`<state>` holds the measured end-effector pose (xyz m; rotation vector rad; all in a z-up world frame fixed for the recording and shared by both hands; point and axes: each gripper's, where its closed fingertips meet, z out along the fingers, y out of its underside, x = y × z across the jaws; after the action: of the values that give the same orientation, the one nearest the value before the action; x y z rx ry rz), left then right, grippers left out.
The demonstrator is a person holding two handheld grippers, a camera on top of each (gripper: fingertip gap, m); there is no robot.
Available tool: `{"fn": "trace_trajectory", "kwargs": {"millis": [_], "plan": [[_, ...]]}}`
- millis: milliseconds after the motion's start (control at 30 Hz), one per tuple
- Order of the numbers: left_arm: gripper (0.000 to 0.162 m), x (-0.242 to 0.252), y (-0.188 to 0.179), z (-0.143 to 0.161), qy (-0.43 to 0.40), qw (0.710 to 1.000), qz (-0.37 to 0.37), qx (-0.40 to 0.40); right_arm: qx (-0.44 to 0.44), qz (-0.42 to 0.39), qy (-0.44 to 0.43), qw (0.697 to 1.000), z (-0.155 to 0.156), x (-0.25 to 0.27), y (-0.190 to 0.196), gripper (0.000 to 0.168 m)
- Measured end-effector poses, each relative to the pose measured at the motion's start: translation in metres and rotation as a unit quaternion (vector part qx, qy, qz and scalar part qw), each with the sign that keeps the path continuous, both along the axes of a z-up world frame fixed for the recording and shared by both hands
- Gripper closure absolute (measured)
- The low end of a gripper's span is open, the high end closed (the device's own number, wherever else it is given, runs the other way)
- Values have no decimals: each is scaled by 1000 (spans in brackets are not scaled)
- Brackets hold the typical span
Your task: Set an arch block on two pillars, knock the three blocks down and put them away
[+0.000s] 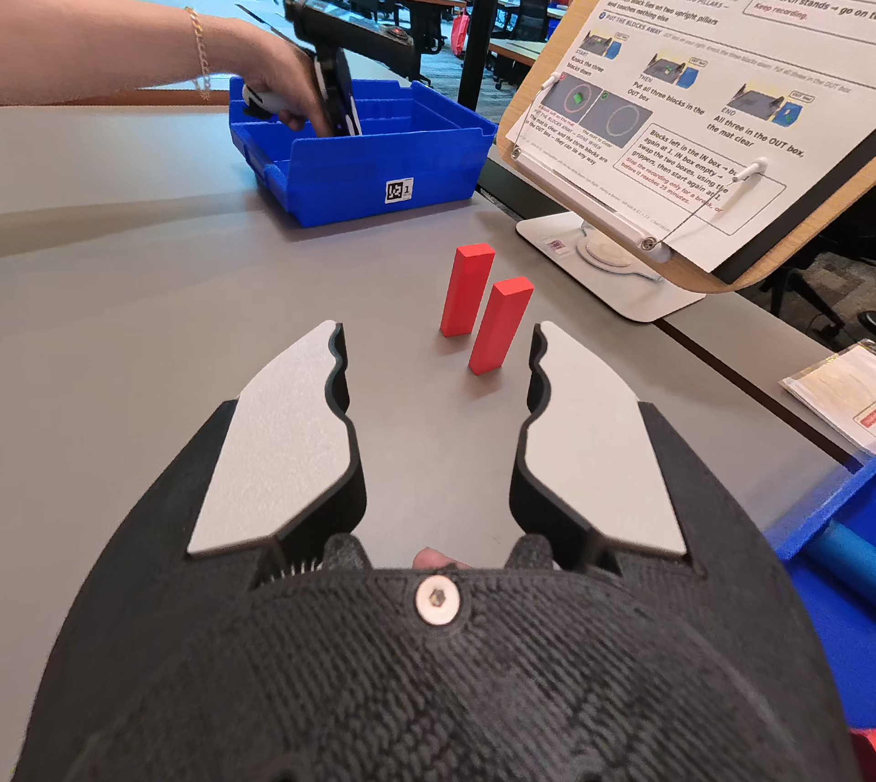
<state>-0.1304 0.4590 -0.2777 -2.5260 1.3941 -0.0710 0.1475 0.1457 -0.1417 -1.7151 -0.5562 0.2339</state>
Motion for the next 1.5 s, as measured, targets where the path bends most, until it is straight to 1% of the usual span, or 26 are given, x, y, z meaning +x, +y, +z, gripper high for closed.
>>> {"fn": "trace_trajectory", "kwargs": {"millis": [33,133,267,367,433,533,667,733,800,867,933,1000,1067,1133,1200,1267,1333,1433,1500], "plan": [[128,0,0,0,-4,1000,-1,4,0,-1,1,1000,0,0,1,93],[128,-2,2,-2,-2,1000,-5,17,3,0,3,1000,2,0,1,93],[129,0,7,-2,-9,999,-28,45,7,-1,-3,1000,4,0,-1,93],[129,-5,16,0,3,996,-35,88,9,-7,-2,1000,6,2,-2,94],[129,-10,23,9,18,991,-34,125,13,-5,4,1000,9,2,-5,94],[128,-6,23,38,-2,985,-32,168,17,-10,6,1000,10,6,-8,94],[128,6,15,105,-23,962,-50,266,26,-25,34,999,18,14,-11,94],[128,25,-2,138,-46,945,-86,311,34,-28,67,997,25,16,-11,93],[128,49,-25,165,-62,921,-129,362,46,-24,121,991,36,16,-11,92],[128,75,-52,184,-76,892,-174,410,56,-13,181,982,47,15,-12,89],[128,102,-81,194,-92,862,-222,447,68,-5,232,970,58,14,-14,89],[129,126,-108,199,-95,824,-269,490,72,6,279,957,66,13,-16,88],[129,145,-129,201,-81,782,-305,537,68,8,323,944,70,15,-16,89],[129,161,-144,200,-64,739,-333,581,50,-9,362,931,70,22,-9,89],[129,175,-157,196,-57,705,-354,611,32,-19,406,913,72,27,0,90],[129,185,-164,190,-42,674,-370,638,13,-18,432,902,74,29,11,92],[129,195,-169,186,-35,644,-383,661,-12,-35,430,902,68,32,27,93],[129,208,-174,179,-45,617,-392,680,-55,-44,454,888,61,36,54,93],[129,214,-176,181,-35,584,-394,709,-83,-46,465,880,57,34,70,93]]}}
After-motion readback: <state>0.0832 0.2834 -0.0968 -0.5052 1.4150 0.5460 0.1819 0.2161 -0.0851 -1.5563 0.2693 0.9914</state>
